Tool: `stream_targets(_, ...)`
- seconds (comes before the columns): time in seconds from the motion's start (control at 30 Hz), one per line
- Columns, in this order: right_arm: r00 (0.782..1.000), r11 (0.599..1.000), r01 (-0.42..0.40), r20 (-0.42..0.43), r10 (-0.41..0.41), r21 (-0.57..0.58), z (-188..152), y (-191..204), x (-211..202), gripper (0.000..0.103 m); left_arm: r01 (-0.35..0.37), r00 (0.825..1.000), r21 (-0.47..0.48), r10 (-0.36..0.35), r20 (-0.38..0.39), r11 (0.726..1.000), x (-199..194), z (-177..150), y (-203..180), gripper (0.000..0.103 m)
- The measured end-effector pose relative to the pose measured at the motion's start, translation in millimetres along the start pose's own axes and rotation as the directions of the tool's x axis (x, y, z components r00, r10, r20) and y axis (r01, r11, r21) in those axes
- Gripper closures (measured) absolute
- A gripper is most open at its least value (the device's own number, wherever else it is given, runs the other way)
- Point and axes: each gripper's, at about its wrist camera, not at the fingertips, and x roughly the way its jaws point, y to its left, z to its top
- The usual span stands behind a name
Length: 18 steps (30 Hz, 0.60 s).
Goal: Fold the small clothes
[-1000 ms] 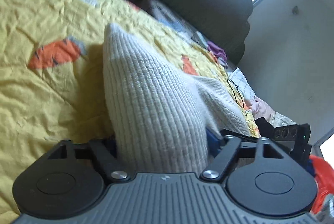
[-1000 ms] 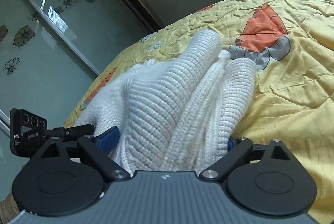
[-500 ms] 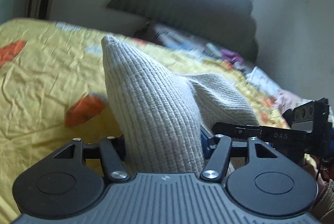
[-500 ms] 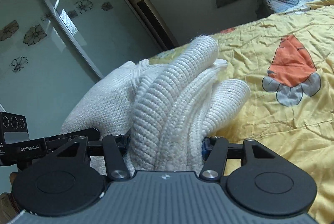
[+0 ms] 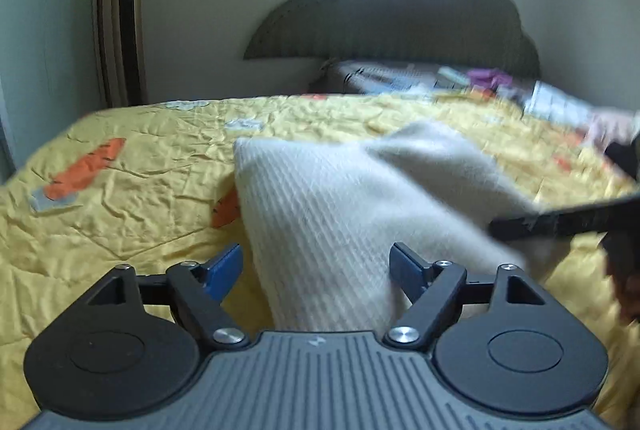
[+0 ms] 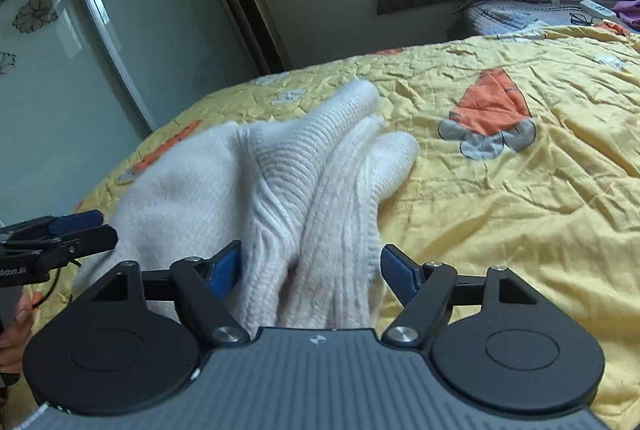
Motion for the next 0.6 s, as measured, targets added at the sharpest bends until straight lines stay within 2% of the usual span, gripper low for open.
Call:
stream_targets(0.03, 1.0, 0.999, 0.004, -0.006, -0.004, 0.04, -3.7, -4.3, 1.0, 0.021, -0.026, 0.999, 0.0, 0.026, -0.02, 1.0, 1.1, -4.3, -0.6, 0.021)
stream_targets(0.1, 1.0, 0.994, -0.004, 0.003, 0.004, 0.107, -7.9, -6.4, -4.8, 0.023, -0.017, 1.0, -0.044, 0.016, -0.019, 0.999, -8.2, -8.4, 0.7, 0.023)
stream_targets(0.2, 0.997, 0.998, 0.049, 0.054, -0.052, 0.045, -17.7, 12.7, -22.9, 0.023, -0.016, 1.0, -0.066, 0.016, 0.002, 0.998, -23.5, -14.6, -0.8, 0.023)
stream_targets(0.27, 0.995, 0.997, 0.081, 0.05, -0.081, 0.003, -24.3, 18.4, -23.4, 0.021, -0.035, 0.999, -0.054, 0.033, -0.028, 0.998, -19.9, -19.2, -5.8, 0.023)
stream_targets(0.33, 0.991, 0.991, 0.13, 0.025, -0.13, 0.024, -29.2, 14.0, -17.4, 0.017, -0.056, 0.997, -0.075, 0.052, -0.056, 0.996, -19.4, -20.5, -9.4, 0.023)
stream_targets(0.4, 0.991, 0.986, 0.125, 0.04, -0.13, 0.108, -33.0, 11.0, -25.1, 0.018, -0.044, 0.998, -0.101, 0.04, -0.042, 0.994, -28.1, -21.6, -12.4, 0.023)
stream_targets(0.43, 0.989, 0.985, 0.13, 0.057, -0.137, 0.114, -34.9, 14.5, -30.9, 0.017, -0.037, 0.999, -0.105, 0.033, -0.038, 0.994, -32.1, -22.5, -14.9, 0.023)
stream_targets(0.53, 0.98, 0.982, 0.177, 0.084, -0.183, 0.068, -42.0, 32.7, -43.9, 0.012, -0.052, 0.998, -0.086, 0.048, -0.051, 0.995, -36.3, -24.6, -24.2, 0.022)
stream_targets(0.6, 0.98, 0.983, 0.177, 0.084, -0.18, 0.043, -45.3, 40.7, -47.8, 0.007, -0.064, 0.996, -0.076, 0.06, -0.059, 0.995, -38.0, -26.3, -28.7, 0.022)
